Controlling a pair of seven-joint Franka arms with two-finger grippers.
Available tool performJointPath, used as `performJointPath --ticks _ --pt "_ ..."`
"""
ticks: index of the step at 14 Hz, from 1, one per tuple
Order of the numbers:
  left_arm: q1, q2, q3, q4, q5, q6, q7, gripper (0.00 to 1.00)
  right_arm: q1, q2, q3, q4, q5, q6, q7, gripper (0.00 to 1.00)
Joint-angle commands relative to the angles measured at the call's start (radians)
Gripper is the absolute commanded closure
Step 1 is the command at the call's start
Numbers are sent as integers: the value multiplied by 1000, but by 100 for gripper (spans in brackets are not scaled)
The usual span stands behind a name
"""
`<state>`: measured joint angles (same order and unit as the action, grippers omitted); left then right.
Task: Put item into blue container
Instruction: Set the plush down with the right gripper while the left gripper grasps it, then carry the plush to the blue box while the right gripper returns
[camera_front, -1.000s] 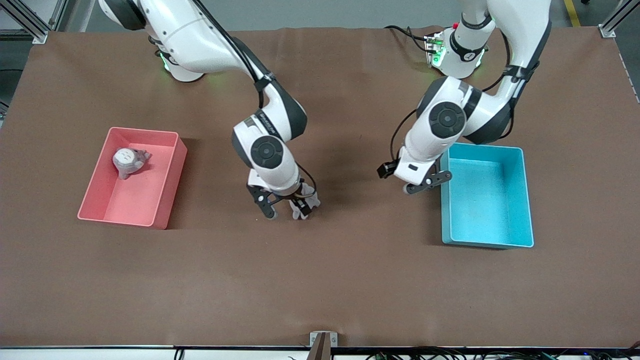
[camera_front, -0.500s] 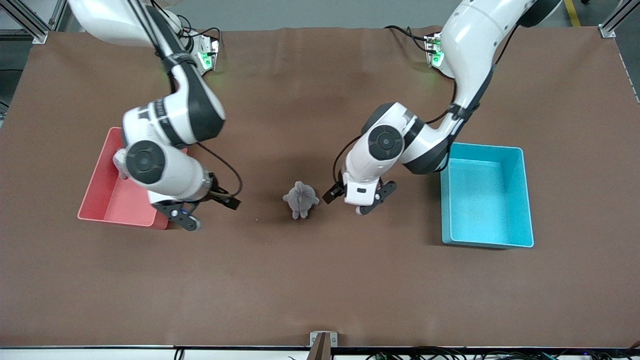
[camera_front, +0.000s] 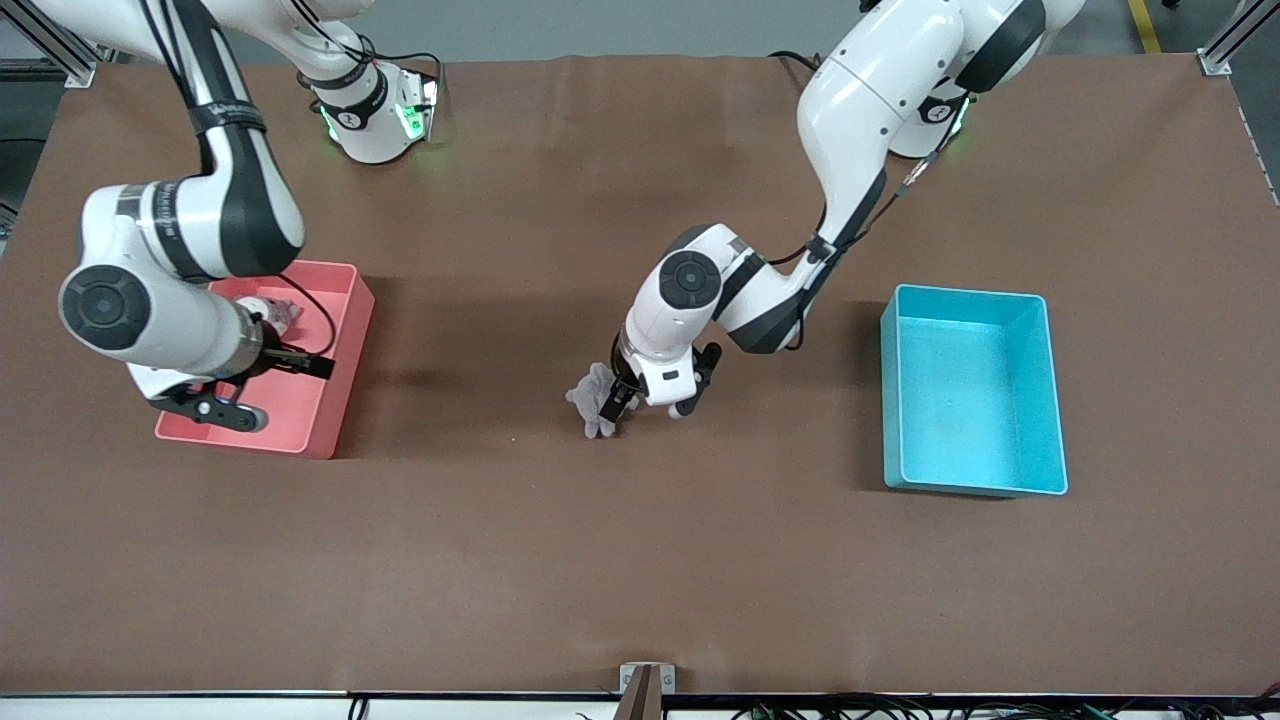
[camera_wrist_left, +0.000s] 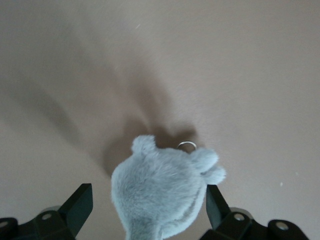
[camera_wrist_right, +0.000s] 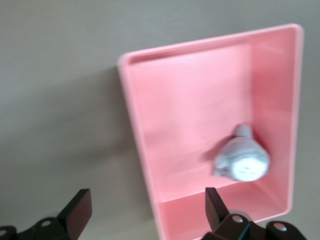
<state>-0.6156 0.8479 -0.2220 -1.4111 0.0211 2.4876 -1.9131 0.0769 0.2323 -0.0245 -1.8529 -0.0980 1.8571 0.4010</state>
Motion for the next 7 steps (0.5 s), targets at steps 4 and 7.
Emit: performJointPath --ticks 4,7 --pt "-53 34 42 27 -3 105 -132 0 -207 -48 23 -89 -9 27 -417 0" --pt "-53 63 44 29 -1 161 -126 2 -204 -39 23 -95 -11 -1 -647 0"
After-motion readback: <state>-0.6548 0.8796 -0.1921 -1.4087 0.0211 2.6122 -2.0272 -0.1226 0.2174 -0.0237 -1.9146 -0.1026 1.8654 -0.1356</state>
